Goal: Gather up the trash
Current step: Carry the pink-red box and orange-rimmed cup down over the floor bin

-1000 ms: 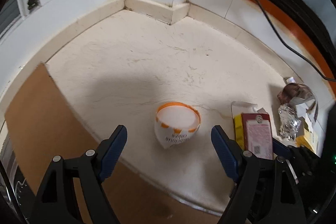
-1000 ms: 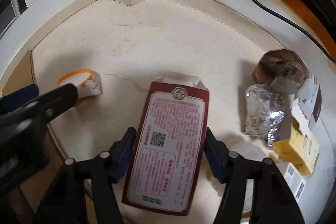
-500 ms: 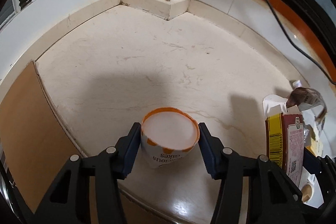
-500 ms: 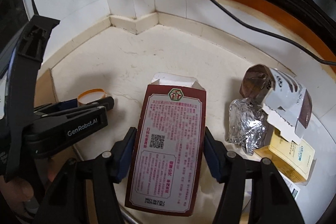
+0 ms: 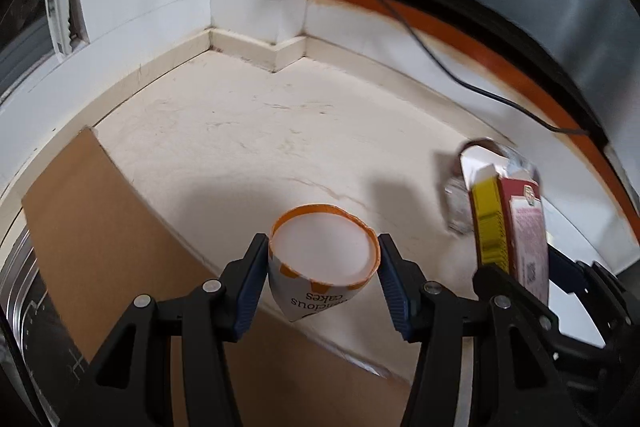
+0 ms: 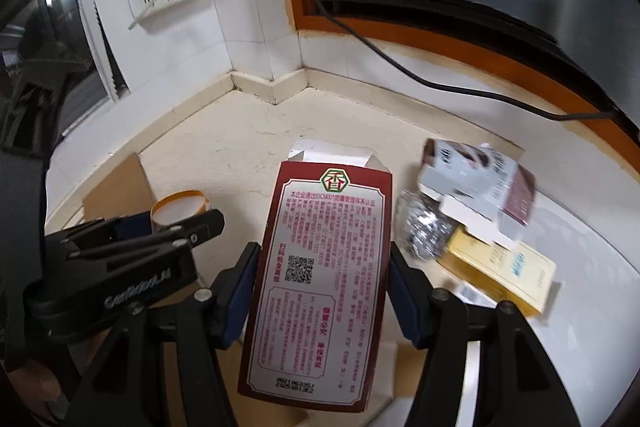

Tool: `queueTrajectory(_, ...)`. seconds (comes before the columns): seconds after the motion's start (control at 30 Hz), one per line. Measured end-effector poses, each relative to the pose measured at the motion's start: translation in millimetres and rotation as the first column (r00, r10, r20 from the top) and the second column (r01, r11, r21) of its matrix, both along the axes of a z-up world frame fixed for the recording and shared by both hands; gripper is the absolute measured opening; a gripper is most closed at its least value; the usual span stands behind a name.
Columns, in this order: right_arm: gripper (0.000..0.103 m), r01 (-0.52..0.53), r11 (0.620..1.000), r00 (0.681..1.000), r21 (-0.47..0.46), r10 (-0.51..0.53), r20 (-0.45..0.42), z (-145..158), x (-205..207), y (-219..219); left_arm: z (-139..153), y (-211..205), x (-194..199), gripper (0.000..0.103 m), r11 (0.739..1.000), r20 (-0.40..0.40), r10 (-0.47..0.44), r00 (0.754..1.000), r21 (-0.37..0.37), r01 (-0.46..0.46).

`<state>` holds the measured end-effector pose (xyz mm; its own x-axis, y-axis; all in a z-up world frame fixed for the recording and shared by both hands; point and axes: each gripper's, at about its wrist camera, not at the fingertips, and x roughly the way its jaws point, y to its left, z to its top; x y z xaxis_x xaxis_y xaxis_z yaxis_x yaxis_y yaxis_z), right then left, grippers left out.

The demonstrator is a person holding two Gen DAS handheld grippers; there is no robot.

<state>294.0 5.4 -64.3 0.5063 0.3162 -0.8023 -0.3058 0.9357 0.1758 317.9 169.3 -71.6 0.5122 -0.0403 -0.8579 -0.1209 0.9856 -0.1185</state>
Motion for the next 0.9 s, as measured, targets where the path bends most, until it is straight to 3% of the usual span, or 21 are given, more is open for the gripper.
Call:
queueTrajectory(0.23, 0.061, -0.028, 0.998, 1.000, 0.051, 0.028, 0.012, 19, -43, -45, 34, -48, -63, 0.052, 1.000, 0.050, -0.004, 0.999, 0.003, 0.003)
queueTrajectory(0.5, 0.061, -0.108, 0.989, 0.994, 0.105, 0.106, 0.021, 26, -112, -98, 47, -104, -137, 0.052, 1.000, 0.072, 0.016, 0.997, 0.011, -0.017)
queueTrajectory(0.73, 0.061, -0.216, 0.969, 0.976, 0.116, 0.214, 0.030, 16, -180, -140, 38, -152, -210, 0.052, 0.999, 0.086, 0.007, 0.996, 0.035, -0.011)
queueTrajectory(0.9, 0.061, -0.310, 0.948, 0.951, 0.074, 0.310, 0.012, -7, -224, -157, 12, -175, -255, 0.052, 1.000, 0.020, -0.005, 1.000, 0.023, 0.004)
